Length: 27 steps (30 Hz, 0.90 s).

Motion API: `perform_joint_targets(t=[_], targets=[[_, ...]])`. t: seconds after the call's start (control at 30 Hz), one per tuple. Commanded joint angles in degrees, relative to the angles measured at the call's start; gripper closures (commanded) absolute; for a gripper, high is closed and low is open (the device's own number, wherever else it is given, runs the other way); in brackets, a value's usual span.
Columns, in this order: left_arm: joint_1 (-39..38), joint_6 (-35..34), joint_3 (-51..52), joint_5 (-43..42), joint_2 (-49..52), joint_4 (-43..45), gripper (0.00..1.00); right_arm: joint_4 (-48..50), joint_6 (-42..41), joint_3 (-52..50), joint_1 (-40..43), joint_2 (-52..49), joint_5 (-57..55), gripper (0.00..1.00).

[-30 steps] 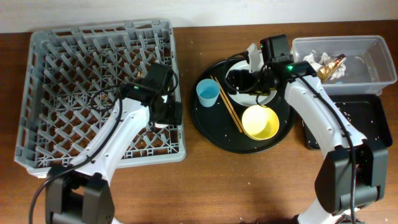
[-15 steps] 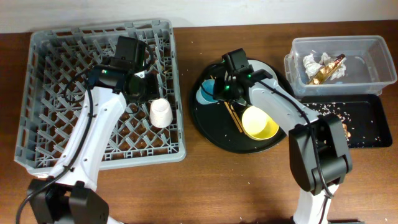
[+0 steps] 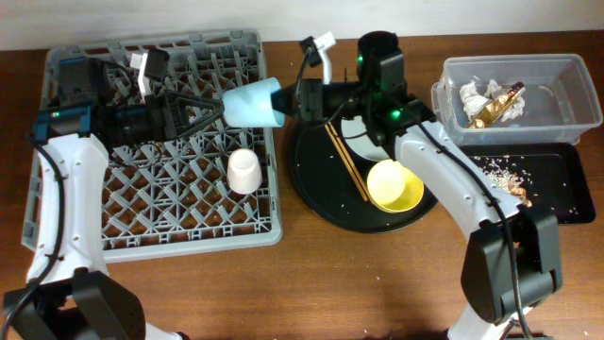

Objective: Sort waste into correct bins and load items into the dishwasher rack
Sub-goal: 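Grasp the blue cup with the right gripper and hand it to the left gripper, then place the blue cup in the dish rack with the left gripper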

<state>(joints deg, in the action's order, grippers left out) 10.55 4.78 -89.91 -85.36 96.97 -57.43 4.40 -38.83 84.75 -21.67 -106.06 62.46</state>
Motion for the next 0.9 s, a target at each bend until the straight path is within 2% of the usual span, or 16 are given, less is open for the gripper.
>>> perform_joint_targets(t=[0.0, 0.1, 0.23, 0.33, 0.47, 0.57, 0.6, 0.67, 0.83, 0.87], targets=[[-0.37, 1.36, -0.98, -0.33, -1.42, 0.02, 0.02, 5.07, -3.26, 0.66, -1.07, 0.59, 3.87, 0.96], [-0.39, 1.36, -0.94, -0.39, -1.42, -0.31, 0.02, 9.53, -4.13, 0.66, -1.20, 0.59, 4.57, 0.96], [-0.42, 1.36, -0.94, -3.85, -1.42, -0.31, 0.16, 9.60, -3.63, 0.66, -3.89, -1.20, 2.51, 0.96], [-0.42, 1.36, -0.94, -3.87, -1.42, -0.33, 0.20, 11.98, -3.65, 0.66, -5.38, -2.25, 0.92, 0.96], [-0.44, 1.36, -0.94, -3.85, -1.42, -0.61, 0.37, 12.24, -3.67, 0.66, -5.38, -2.43, -1.38, 0.96], [-0.55, 1.36, -0.94, -3.85, -1.42, -0.76, 0.36, 15.43, -4.81, 0.66, -5.38, -2.43, -1.86, 0.96], [-1.16, 1.36, -0.94, -3.85, -1.42, -0.76, 0.29, 15.56, -4.83, 0.66, -5.38, -2.43, -2.19, 0.96], [-2.69, 1.36, -0.94, -3.87, -1.42, -0.74, 0.27, 15.58, -5.03, 0.66, -5.38, -2.43, -3.06, 0.96], [-2.93, 1.36, -0.94, -4.04, -1.42, -1.22, 0.28, 16.06, -5.01, 0.66, -5.31, -2.43, -4.46, 0.96], [-2.93, 1.36, -0.94, -4.04, -1.42, -1.22, 0.38, 16.02, -5.01, 0.66, -5.31, -2.43, -4.44, 0.96]])
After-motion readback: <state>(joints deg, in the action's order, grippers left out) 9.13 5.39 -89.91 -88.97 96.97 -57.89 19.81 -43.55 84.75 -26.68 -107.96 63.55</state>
